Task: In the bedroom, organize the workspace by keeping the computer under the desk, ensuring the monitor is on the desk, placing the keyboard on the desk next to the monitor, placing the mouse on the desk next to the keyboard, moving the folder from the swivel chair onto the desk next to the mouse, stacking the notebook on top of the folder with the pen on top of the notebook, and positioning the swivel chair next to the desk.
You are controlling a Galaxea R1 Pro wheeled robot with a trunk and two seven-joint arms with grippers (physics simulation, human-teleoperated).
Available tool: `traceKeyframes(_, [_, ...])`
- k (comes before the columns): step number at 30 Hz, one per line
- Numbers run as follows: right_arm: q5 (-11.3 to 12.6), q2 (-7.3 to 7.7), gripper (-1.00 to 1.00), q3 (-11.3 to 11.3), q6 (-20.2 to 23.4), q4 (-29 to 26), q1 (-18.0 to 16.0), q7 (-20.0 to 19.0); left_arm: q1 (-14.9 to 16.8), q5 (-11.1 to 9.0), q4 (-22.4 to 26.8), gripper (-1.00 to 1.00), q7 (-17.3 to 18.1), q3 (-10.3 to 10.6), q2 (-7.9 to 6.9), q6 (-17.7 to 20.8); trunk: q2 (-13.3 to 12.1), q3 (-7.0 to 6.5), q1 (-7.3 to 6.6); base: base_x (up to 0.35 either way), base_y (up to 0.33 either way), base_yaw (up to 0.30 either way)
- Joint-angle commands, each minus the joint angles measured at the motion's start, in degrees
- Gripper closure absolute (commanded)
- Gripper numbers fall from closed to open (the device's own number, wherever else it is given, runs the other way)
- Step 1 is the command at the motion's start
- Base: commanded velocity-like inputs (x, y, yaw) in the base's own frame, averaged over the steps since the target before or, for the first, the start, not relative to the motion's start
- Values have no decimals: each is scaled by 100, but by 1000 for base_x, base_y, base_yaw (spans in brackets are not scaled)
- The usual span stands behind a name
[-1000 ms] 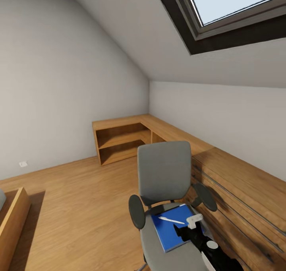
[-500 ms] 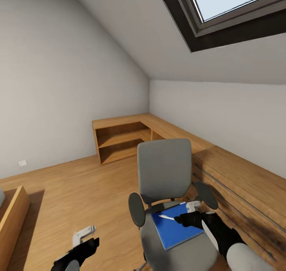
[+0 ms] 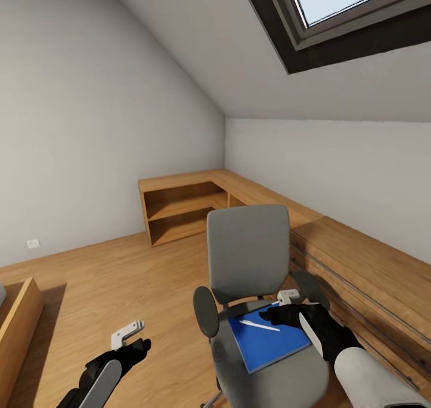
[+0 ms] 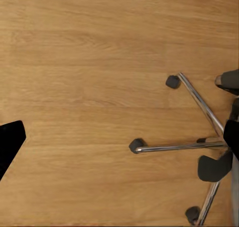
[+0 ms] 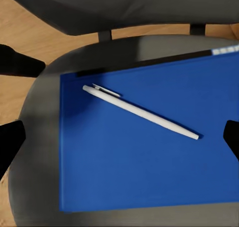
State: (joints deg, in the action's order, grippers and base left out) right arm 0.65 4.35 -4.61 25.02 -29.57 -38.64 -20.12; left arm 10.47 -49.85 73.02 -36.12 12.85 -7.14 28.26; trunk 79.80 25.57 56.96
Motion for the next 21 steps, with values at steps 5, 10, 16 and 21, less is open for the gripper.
traceKeyframes(5, [287, 7, -100, -23, -10, -10, 3, -2, 8, -36, 112, -100, -67, 30, -31, -3, 206, 97, 111, 0, 0, 0])
traceKeyframes(10, [355, 9, -100, -21, -21, -13, 5, -1, 8, -34, 155, -100, -75, 35, -31, -4, 407, 187, 220, 0, 0, 0])
traceKeyframes(16, [361, 12, -100, -20, -22, -9, 5, -1, 8, -34, 171, -100, -77, 56, -27, -13, 647, 294, 352, 0, 0, 0])
traceKeyframes(21, [364, 6, -100, -26, -31, -4, 5, -1, 8, -34, 185, -100, -85, 193, -24, -21, 848, 384, 462, 0, 0, 0])
